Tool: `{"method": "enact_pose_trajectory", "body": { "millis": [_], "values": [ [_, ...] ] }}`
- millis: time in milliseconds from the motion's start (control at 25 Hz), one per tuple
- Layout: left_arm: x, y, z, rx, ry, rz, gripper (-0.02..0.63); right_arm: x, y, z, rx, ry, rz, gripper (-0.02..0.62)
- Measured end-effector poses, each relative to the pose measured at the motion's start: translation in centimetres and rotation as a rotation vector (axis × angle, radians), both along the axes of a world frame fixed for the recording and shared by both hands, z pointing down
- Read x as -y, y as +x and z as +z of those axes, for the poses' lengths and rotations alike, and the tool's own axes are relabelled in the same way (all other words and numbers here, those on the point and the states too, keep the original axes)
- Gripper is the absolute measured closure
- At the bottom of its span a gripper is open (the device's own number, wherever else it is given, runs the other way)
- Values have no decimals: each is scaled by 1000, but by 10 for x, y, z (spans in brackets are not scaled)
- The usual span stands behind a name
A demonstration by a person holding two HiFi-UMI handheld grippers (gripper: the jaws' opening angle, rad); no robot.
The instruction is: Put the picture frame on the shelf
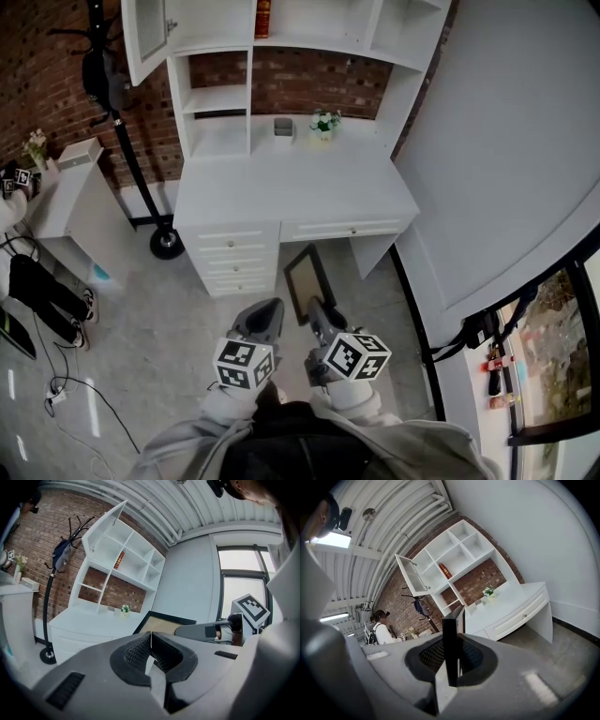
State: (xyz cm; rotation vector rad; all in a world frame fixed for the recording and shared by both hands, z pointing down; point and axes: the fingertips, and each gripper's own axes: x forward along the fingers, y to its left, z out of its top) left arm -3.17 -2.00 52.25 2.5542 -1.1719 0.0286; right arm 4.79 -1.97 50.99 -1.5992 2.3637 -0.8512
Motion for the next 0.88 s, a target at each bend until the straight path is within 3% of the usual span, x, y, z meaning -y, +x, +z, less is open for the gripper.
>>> {"method": "enact_pose_trajectory", "body": {
  "millis": [440, 880],
  "values": [
    [6, 1, 6, 13, -16, 9, 600, 5, 1, 8, 15, -23, 5, 549],
    [56, 23, 2, 9, 14, 46, 600, 43, 23, 8, 11, -4, 63, 549]
  ]
}}
